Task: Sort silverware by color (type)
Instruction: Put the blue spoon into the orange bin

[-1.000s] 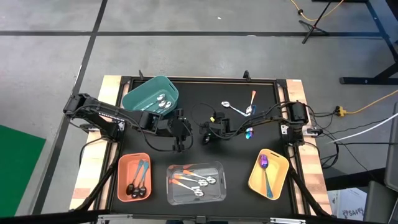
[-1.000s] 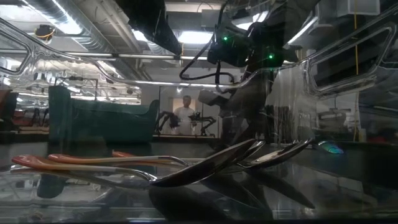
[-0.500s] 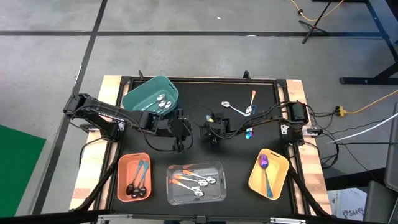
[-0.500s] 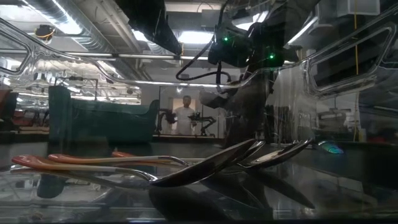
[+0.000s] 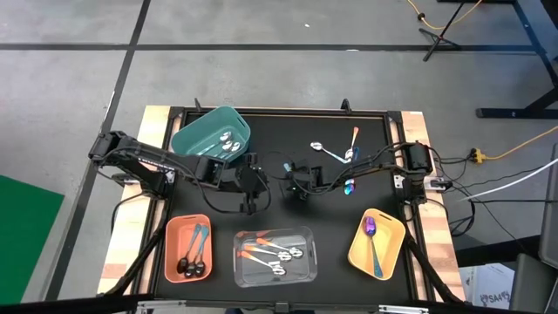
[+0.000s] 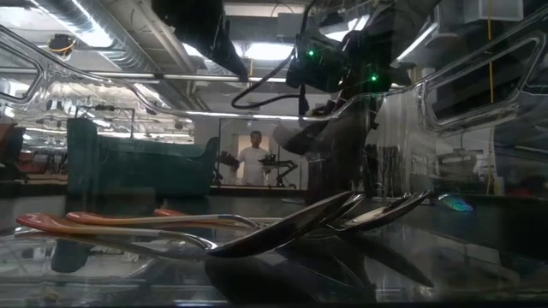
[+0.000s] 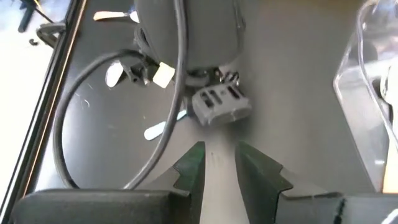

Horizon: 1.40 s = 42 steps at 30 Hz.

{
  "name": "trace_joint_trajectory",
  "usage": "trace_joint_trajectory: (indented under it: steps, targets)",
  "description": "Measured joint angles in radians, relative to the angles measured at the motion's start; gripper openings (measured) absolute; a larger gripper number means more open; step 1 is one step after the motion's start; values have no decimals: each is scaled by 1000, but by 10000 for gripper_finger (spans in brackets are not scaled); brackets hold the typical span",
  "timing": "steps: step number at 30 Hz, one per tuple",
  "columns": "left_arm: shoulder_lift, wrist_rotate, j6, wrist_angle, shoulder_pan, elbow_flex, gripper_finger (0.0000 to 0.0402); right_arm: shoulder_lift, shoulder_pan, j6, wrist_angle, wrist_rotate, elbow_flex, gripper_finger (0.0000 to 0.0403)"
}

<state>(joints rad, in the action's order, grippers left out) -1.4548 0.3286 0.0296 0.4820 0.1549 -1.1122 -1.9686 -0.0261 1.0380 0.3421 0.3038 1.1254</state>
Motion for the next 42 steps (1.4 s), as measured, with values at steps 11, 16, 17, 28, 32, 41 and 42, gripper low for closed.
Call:
trace_joint_trajectory:
  steps: [11,16,17,28,32,41,42]
  targets:
    - [0,-37,-3,108,67,0,82,-5,0,-290,33,-3,63,1]
    - [0,-60,-46,113,103,0,82,-10,0,-345,29,-27,107,0]
    - [0,-60,-55,114,110,0,82,-10,0,-345,24,-27,113,0]
    - [0,-61,-374,240,161,0,82,-7,2,-328,-93,-16,150,0]
    - [15,-44,-510,323,170,0,82,-6,2,-331,-229,-37,150,0]
    - [218,67,-655,423,198,0,82,-5,2,-340,-527,-135,152,0]
    - [245,85,-676,433,198,0,82,-4,2,-341,-570,-143,152,0]
